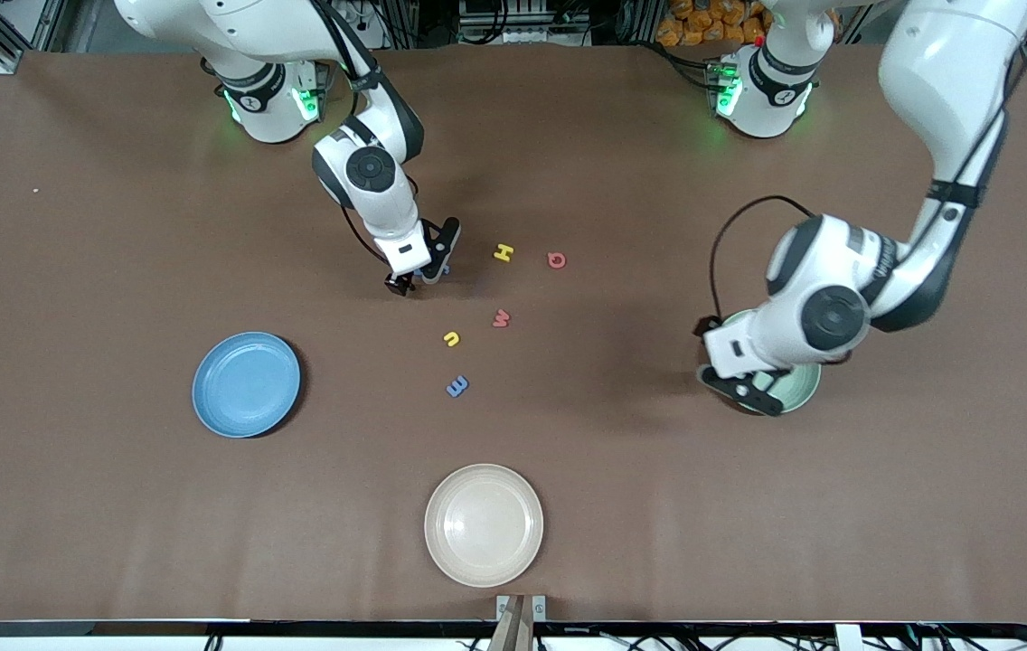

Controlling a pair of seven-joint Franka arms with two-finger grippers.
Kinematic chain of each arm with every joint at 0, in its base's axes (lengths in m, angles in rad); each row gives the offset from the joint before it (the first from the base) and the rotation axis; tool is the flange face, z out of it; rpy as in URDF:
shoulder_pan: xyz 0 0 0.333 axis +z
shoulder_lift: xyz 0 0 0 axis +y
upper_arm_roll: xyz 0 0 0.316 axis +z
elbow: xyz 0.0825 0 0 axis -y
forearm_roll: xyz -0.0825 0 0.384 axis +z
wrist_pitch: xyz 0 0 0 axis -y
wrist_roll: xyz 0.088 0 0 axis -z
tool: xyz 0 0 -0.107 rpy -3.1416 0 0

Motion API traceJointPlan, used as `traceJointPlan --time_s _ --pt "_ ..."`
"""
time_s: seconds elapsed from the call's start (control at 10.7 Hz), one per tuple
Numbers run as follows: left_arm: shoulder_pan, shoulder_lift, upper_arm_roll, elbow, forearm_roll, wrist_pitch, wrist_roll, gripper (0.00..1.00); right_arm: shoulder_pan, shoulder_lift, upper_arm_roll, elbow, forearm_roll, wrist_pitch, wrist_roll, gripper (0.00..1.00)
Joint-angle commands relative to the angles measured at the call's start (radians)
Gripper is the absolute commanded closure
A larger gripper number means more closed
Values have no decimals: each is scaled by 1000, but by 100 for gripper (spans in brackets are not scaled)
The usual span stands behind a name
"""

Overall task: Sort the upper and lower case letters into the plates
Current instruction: 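Carry the blue g to the blue plate while the left gripper reaches the Q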

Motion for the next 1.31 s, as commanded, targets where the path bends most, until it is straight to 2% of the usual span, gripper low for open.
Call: traceJointPlan --time_s 0.0,0.19,0.37,0.56,0.65,1.03,1.21 --pt "-16 -73 -113 -28 -19 -75 -86 0 -11 6 1 -11 -11 13 -10 100" --pt "-24 -68 -212 -43 -14 -72 -312 0 -34 -12 0 -11 -11 -1 -10 100" --pt "-24 -71 -273 -126 19 -37 -335 0 -80 -69 0 -10 -11 -65 -10 100" --pt "-31 -41 -332 -225 98 76 -335 0 -184 -133 1 3 -11 -116 -54 100" --pt "-40 -35 -338 -279 136 176 -333 0 -261 -156 1 24 -11 -139 -115 100" --pt "-91 68 -356 -298 318 351 -70 0 -570 -122 0 188 -11 -212 -473 100" --pt "-111 103 -362 -299 426 358 -8 0 -663 -51 1 286 -11 -212 -580 100"
